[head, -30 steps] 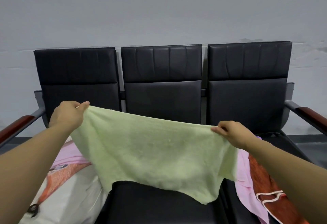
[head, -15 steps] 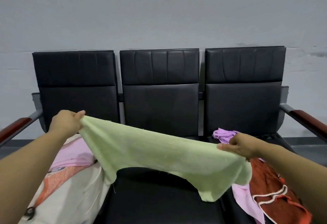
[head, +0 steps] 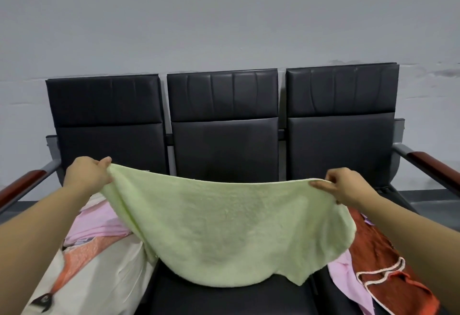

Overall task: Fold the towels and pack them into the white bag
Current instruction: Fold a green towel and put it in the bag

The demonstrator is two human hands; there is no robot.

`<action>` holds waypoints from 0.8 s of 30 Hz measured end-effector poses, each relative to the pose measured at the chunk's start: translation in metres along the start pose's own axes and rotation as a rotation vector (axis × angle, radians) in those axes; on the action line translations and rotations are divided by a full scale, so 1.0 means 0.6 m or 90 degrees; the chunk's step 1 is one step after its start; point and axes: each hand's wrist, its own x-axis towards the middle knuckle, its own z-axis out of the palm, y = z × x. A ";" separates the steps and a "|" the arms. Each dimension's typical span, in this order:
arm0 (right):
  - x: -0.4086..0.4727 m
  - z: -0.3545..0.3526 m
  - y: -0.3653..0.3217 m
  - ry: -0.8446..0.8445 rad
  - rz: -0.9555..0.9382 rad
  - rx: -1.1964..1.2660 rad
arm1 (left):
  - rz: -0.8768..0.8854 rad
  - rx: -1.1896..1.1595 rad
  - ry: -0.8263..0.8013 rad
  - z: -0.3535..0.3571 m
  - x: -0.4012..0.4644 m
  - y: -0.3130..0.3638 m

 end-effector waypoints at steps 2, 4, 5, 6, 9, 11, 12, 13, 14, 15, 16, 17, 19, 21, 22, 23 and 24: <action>0.006 -0.007 -0.007 0.029 -0.001 -0.020 | 0.020 0.020 0.018 -0.001 -0.005 -0.002; 0.010 -0.015 -0.006 0.054 0.005 -0.024 | 0.053 0.039 0.029 -0.008 -0.013 -0.003; 0.010 -0.020 -0.005 0.074 0.005 -0.031 | 0.069 0.040 0.036 -0.012 -0.016 -0.002; 0.008 -0.026 -0.005 0.101 -0.001 -0.040 | 0.083 0.042 0.046 -0.017 -0.024 0.001; 0.000 -0.044 -0.006 0.187 -0.045 -0.073 | 0.114 0.052 0.082 -0.031 -0.041 0.008; -0.012 -0.058 -0.013 0.233 -0.075 -0.091 | 0.123 0.059 0.096 -0.037 -0.048 0.011; -0.019 -0.066 -0.017 0.248 -0.082 -0.098 | 0.130 0.065 0.099 -0.042 -0.056 0.015; -0.026 -0.074 -0.020 0.260 -0.085 -0.102 | 0.135 0.068 0.102 -0.047 -0.062 0.019; -0.033 -0.082 -0.023 0.270 -0.085 -0.104 | 0.141 0.065 0.104 -0.052 -0.069 0.024; -0.040 -0.090 -0.023 0.279 -0.085 -0.107 | 0.149 0.059 0.103 -0.058 -0.076 0.030; -0.049 -0.098 -0.024 0.285 -0.081 -0.109 | 0.156 0.053 0.098 -0.066 -0.084 0.036; -0.058 -0.107 -0.025 0.290 -0.079 -0.112 | 0.164 0.049 0.094 -0.074 -0.092 0.041; -0.080 -0.129 -0.025 0.298 -0.075 -0.123 | 0.182 0.047 0.092 -0.092 -0.105 0.047; -0.104 -0.154 -0.026 0.315 -0.064 -0.125 | 0.200 0.047 0.093 -0.112 -0.120 0.049; -0.115 -0.166 -0.026 0.327 -0.057 -0.120 | 0.206 0.048 0.095 -0.122 -0.126 0.050; -0.124 -0.178 -0.025 0.337 -0.054 -0.117 | 0.214 0.049 0.097 -0.129 -0.132 0.052; -0.133 -0.189 -0.024 0.345 -0.055 -0.115 | 0.221 0.051 0.100 -0.136 -0.139 0.055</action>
